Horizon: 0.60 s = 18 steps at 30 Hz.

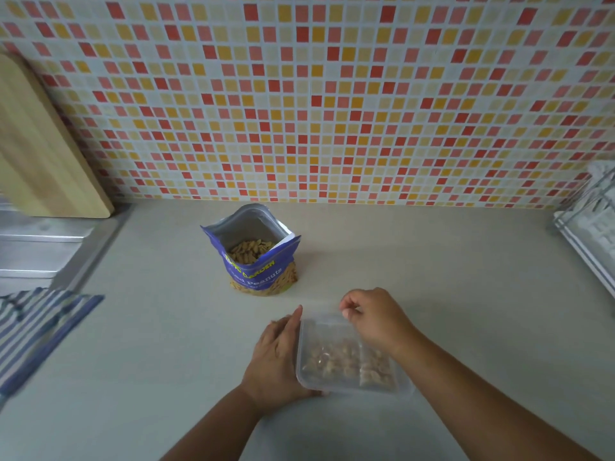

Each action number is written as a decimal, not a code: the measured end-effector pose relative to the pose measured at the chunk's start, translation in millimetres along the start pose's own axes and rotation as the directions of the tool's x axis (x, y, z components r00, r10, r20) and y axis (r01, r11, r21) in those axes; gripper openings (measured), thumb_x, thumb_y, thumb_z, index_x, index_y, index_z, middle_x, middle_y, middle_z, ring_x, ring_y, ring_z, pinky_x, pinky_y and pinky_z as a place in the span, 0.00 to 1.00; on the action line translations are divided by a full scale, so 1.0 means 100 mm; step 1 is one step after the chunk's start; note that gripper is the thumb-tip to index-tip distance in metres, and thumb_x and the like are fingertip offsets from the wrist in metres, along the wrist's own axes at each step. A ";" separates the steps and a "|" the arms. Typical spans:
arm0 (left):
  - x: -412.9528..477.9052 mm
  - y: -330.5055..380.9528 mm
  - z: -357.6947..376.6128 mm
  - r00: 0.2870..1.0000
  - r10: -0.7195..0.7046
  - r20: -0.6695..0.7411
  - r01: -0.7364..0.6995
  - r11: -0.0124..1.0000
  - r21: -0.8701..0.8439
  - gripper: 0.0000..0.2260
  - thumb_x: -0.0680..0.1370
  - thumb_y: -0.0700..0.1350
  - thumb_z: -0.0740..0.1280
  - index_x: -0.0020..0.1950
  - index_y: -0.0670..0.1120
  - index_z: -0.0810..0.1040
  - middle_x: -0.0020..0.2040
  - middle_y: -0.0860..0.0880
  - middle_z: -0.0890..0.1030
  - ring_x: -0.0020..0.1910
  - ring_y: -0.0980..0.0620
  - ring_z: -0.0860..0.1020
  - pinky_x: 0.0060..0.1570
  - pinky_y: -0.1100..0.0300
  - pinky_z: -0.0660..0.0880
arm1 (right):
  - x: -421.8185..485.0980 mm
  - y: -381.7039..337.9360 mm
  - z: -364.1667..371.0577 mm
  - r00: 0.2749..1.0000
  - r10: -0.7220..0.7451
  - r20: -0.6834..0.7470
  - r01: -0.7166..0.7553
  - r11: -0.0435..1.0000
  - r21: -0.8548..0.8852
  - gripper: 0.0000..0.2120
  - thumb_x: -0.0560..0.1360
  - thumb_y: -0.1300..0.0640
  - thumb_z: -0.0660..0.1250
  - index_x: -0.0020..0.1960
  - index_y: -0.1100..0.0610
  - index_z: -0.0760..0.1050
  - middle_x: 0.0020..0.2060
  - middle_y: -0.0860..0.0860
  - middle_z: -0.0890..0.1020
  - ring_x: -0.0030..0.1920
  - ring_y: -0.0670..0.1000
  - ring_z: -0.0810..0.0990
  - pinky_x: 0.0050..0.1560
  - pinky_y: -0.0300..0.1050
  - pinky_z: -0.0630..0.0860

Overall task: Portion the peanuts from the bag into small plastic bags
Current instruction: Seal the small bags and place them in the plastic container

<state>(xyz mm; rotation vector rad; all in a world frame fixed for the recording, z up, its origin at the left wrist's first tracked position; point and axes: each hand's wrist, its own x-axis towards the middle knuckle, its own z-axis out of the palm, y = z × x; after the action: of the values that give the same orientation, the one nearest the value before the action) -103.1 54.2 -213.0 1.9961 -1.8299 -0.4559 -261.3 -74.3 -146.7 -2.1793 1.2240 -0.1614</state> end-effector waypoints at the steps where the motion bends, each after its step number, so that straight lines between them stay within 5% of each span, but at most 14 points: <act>1: -0.01 -0.01 0.02 0.999 -0.006 -0.032 0.005 1.000 -0.014 0.61 0.56 0.80 0.57 0.74 0.37 0.59 0.68 0.57 0.65 0.65 0.54 0.62 0.67 0.59 0.58 | 0.00 0.01 0.02 1.000 0.006 0.008 -0.006 1.000 -0.014 0.08 0.77 0.57 0.63 0.52 0.54 0.79 0.42 0.45 0.80 0.52 0.50 0.77 0.51 0.40 0.72; 4: -0.03 -0.01 0.04 0.999 -0.028 -0.026 0.025 0.997 -0.077 0.63 0.54 0.79 0.62 0.76 0.41 0.51 0.65 0.67 0.56 0.67 0.56 0.58 0.72 0.54 0.58 | 0.01 0.05 0.06 0.999 0.040 0.019 -0.039 0.999 -0.031 0.08 0.77 0.57 0.62 0.53 0.54 0.78 0.51 0.51 0.82 0.53 0.51 0.79 0.53 0.42 0.73; 9: -0.04 -0.04 0.06 0.998 -0.057 -0.014 0.055 0.989 -0.139 0.60 0.53 0.77 0.67 0.76 0.55 0.44 0.68 0.59 0.63 0.68 0.56 0.61 0.72 0.57 0.58 | 0.01 0.04 0.13 1.000 0.023 -0.019 -0.024 0.999 -0.026 0.11 0.78 0.59 0.59 0.56 0.54 0.76 0.52 0.50 0.81 0.54 0.51 0.79 0.53 0.41 0.73; 13: -0.05 -0.04 0.07 0.998 -0.047 -0.036 0.042 0.989 -0.142 0.58 0.54 0.75 0.68 0.76 0.51 0.51 0.70 0.53 0.66 0.69 0.55 0.61 0.72 0.50 0.60 | -0.03 0.06 0.20 0.998 -0.021 -0.053 0.018 0.998 -0.066 0.11 0.79 0.58 0.58 0.58 0.52 0.76 0.52 0.50 0.81 0.55 0.51 0.77 0.56 0.45 0.74; 18: -0.07 -0.02 0.06 0.997 -0.076 0.027 0.079 0.989 -0.126 0.60 0.54 0.75 0.68 0.77 0.49 0.49 0.72 0.55 0.62 0.70 0.54 0.60 0.73 0.54 0.58 | -0.08 0.14 0.27 0.986 -0.132 -0.100 0.114 0.980 -0.165 0.12 0.80 0.57 0.57 0.60 0.52 0.75 0.54 0.49 0.81 0.56 0.51 0.74 0.55 0.43 0.70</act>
<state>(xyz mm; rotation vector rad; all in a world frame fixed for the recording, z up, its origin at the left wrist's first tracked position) -104.5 60.8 -219.3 1.9886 -1.6956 -0.6042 -265.3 -60.4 -174.8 -2.4149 1.1977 -0.2470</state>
